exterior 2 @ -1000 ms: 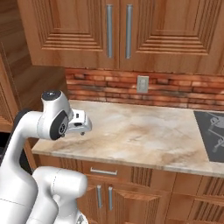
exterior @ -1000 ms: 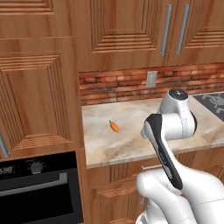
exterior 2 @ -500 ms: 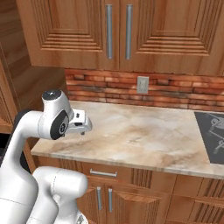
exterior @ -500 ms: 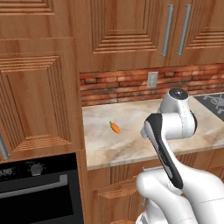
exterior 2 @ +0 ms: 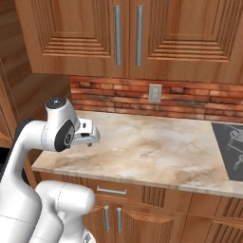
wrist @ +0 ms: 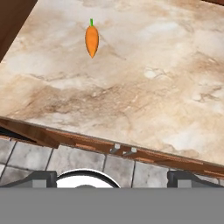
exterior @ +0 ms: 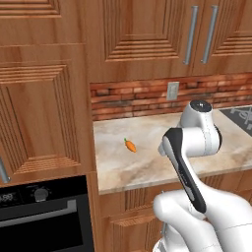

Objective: Place the two vegetables and bowl onto the tray for setting up a vegetable dip station.

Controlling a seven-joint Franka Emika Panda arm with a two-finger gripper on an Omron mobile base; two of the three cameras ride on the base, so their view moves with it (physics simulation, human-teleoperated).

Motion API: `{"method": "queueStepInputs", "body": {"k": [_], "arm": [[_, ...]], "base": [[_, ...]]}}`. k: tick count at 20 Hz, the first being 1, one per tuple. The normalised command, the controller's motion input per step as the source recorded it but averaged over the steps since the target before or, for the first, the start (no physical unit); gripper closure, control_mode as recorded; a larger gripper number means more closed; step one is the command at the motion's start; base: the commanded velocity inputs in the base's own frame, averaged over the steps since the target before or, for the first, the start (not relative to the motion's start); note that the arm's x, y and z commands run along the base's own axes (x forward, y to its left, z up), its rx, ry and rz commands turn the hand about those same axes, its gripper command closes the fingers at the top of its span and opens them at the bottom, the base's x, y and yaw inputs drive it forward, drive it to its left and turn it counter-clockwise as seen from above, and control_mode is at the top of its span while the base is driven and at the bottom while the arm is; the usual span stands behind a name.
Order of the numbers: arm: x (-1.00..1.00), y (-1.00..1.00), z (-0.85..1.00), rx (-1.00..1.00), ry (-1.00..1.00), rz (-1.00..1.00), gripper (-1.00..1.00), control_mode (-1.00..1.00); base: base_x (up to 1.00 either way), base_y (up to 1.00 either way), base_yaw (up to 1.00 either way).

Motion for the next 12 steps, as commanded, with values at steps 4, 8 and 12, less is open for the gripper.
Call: {"method": "queueStepInputs", "body": {"k": [4, 8, 12], "arm": [[0.00, 0.00, 0.00, 0.00, 0.00, 0.00, -1.00, 1.00], [0.00, 0.00, 0.00, 0.00, 0.00, 0.00, -1.00, 1.00], [0.00, 0.00, 0.00, 0.00, 0.00, 0.00, -1.00, 1.00]], "base": [[0.25, 0.04, 0.01], [0.19, 0.05, 0.00], [0.07, 0.02, 0.00]]}}
